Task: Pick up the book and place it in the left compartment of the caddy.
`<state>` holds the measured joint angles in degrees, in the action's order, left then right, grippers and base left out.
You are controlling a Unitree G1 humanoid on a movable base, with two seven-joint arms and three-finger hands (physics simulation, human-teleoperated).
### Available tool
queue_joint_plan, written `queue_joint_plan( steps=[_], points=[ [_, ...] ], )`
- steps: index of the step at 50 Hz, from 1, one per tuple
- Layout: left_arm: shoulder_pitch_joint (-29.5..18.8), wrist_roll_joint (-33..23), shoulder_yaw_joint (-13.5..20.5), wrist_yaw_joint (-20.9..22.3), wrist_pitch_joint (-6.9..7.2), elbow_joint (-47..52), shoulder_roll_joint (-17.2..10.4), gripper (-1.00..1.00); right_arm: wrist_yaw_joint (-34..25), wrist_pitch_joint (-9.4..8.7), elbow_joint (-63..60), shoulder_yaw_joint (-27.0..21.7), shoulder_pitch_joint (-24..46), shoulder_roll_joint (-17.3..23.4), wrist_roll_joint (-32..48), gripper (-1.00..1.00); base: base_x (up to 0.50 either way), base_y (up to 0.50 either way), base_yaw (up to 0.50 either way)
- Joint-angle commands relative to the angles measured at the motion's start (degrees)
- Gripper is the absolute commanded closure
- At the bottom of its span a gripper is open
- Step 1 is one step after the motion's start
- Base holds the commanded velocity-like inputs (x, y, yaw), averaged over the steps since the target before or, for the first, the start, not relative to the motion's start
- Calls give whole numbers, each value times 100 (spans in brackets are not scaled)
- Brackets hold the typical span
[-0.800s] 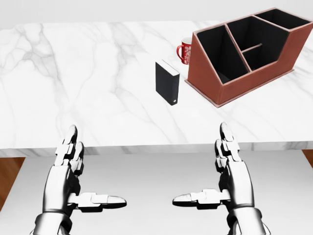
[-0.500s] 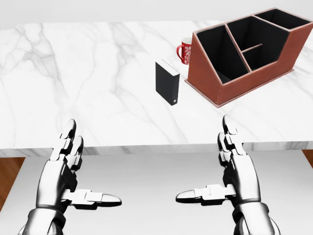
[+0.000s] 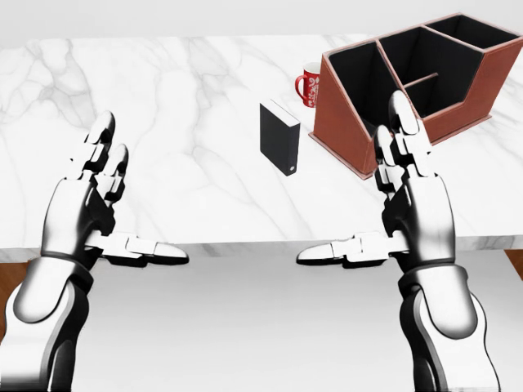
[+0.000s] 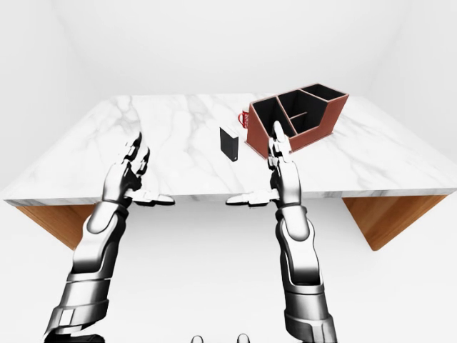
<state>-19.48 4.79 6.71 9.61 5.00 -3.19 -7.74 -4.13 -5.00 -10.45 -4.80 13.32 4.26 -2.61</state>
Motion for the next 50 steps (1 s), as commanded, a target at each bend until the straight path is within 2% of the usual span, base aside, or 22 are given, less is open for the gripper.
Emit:
queue_joint_plan(
  steps=[1,6,12,29,50],
  points=[
    [-630,52,62,6,0,-235,-179,-100,17,0,111,-49,524,83,-200,-100,0,0,0],
    [-809,65,86,-56,0,25,-240,-100,9,0,-109,-25,461,72,-260,-100,0,0,0],
    [-740,59,89,-103,0,475,-254,-100,13,0,-423,30,403,36,-315,-100,18,0,0],
    [-634,5,99,-144,0,235,-222,-100,-134,0,-578,115,313,-33,-272,-100,49,1,0],
    [-434,17,83,-212,0,523,-146,-100,-160,0,-637,90,259,-16,-316,-100,50,8,0]
  ],
)
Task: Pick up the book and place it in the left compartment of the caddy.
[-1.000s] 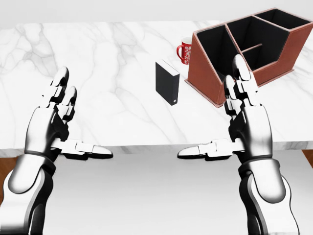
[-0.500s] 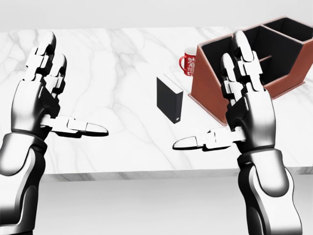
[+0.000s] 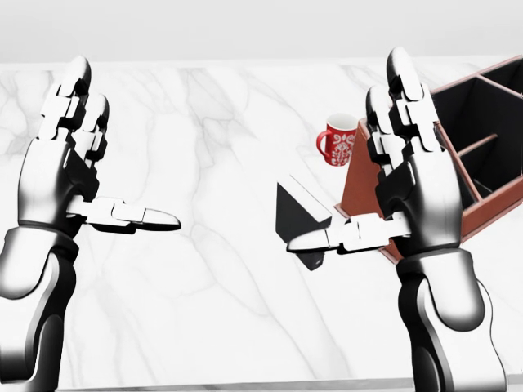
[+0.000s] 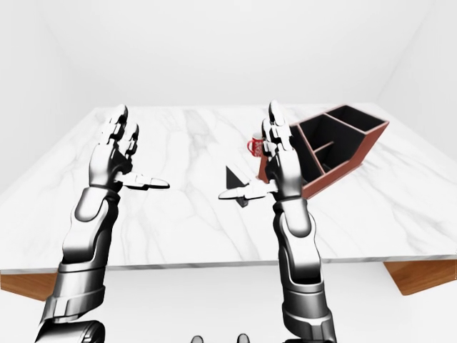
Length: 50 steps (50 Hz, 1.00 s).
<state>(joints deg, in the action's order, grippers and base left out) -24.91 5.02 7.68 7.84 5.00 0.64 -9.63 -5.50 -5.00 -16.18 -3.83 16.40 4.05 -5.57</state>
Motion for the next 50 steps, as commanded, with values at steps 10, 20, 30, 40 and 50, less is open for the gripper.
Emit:
queue_joint_plan(
  steps=[10,20,30,40,50],
  points=[
    [123,-1,-3,-55,0,158,45,-100,-51,0,-42,33,-62,7,72,-100,36,7,0],
    [105,3,8,-58,0,132,26,-100,-46,0,29,61,34,-28,120,-100,7,0,0],
    [116,-3,-2,-52,0,101,34,-100,-42,0,90,46,62,-26,105,-100,0,0,0],
    [154,1,-1,-49,0,117,45,-100,-54,0,70,32,7,-26,48,-100,25,0,0],
    [165,7,10,-29,0,119,36,-100,-46,0,54,91,-33,-58,50,-100,15,0,0]
  ],
)
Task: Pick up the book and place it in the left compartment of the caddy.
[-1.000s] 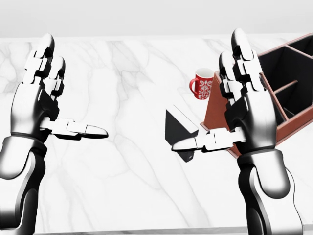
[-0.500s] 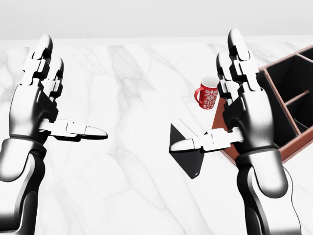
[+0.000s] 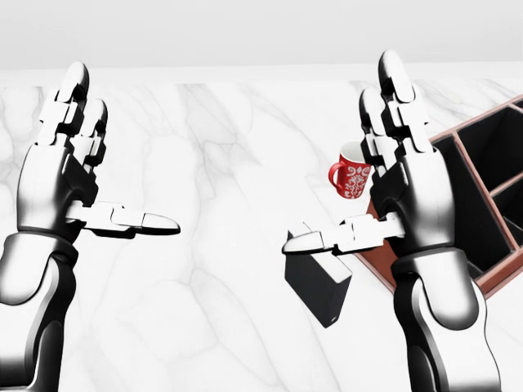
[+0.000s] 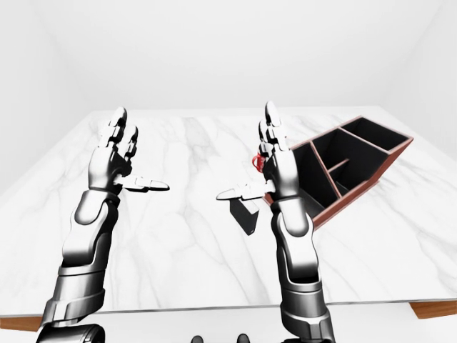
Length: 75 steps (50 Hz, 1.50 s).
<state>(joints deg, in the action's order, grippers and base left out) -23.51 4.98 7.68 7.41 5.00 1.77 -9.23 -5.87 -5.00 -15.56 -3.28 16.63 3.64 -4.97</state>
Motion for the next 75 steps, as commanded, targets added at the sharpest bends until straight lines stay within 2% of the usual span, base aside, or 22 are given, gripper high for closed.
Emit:
queue_joint_plan(
  steps=[1,8,21,29,33,35,38,40,41,43,48,59,62,67,72,73,74,75],
  points=[
    [26,11,11,16,0,2,-5,-100,-17,0,-11,34,-63,-16,-11,-100,0,0,0],
    [27,22,25,19,0,-37,-17,-100,-55,0,86,38,-100,-15,29,-100,0,0,0],
    [76,31,21,14,0,-70,-4,-100,-162,0,1553,94,-336,17,716,-100,0,0,0],
    [118,36,19,10,0,-61,8,-100,-181,0,2457,0,-395,52,807,-100,0,0,0],
    [126,41,25,8,0,-76,9,-100,-188,252,2886,-35,-382,85,806,-100,0,0,0],
    [123,37,23,7,0,-87,7,-100,-186,289,2962,-44,-376,96,808,-100,0,0,0],
    [133,30,12,5,0,-94,16,-100,-133,514,3362,-88,-296,147,837,-100,0,0,0],
    [140,28,9,7,0,-96,21,-100,-144,577,3504,-100,-268,162,817,-100,0,0,0],
    [146,22,5,8,0,-113,24,-100,-116,705,3731,-119,-204,188,833,-100,0,0,0],
    [146,24,6,11,0,-118,26,-100,-106,747,3826,-125,-177,200,828,-100,0,0,0],
    [127,17,5,16,0,-150,23,-100,-103,981,4301,-146,-44,251,811,-100,0,0,0],
    [173,-23,-21,12,0,-95,53,-100,-176,1000,5691,-181,414,351,690,-100,0,0,0],
    [156,-35,-29,16,0,-155,57,-100,-462,1000,6206,-136,593,332,574,-100,0,0,0],
    [144,-52,-26,33,0,-194,49,-100,-470,1000,7615,-105,1375,359,699,-100,0,0,0],
    [115,-48,-15,33,0,-291,36,-100,-570,1000,8301,-174,1876,368,635,-100,0,0,0],
    [122,-46,-19,40,0,-318,40,-100,-616,1000,8361,-213,1976,360,570,-12,0,0,0],
    [126,-50,-21,44,0,-340,39,-100,-641,1000,8391,-221,2033,360,547,97,0,0,0],
    [127,-41,-14,50,0,-354,36,-100,-635,1000,8426,-216,2085,360,549,100,0,0,0]
  ],
)
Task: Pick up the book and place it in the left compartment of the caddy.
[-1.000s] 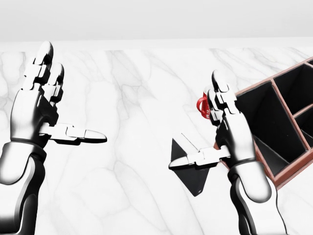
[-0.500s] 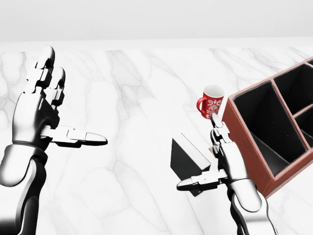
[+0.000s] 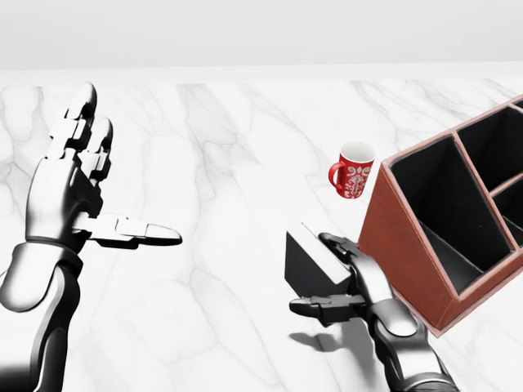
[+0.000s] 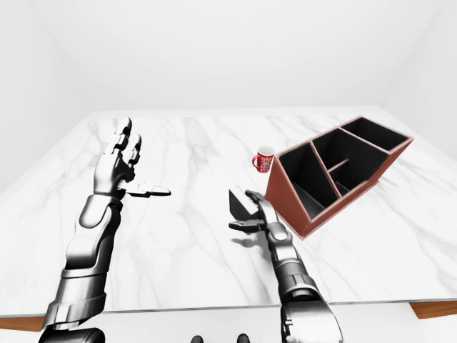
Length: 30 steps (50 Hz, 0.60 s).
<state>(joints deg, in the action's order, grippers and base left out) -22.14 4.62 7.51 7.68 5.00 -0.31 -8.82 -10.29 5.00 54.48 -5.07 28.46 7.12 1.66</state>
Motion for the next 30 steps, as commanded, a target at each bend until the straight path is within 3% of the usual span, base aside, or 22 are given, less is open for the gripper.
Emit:
queue_joint_plan(
  steps=[1,17,30],
  points=[
    [-12,1,11,24,0,-151,-10,-100,-191,0,1446,-39,923,15,-117,100,0,0,0],
    [80,62,26,14,0,-68,-2,-100,-185,0,1384,-90,855,102,-204,100,0,0,0],
    [101,52,20,0,0,-25,6,-100,-261,0,18,-122,530,181,-666,100,0,0,0]
  ],
)
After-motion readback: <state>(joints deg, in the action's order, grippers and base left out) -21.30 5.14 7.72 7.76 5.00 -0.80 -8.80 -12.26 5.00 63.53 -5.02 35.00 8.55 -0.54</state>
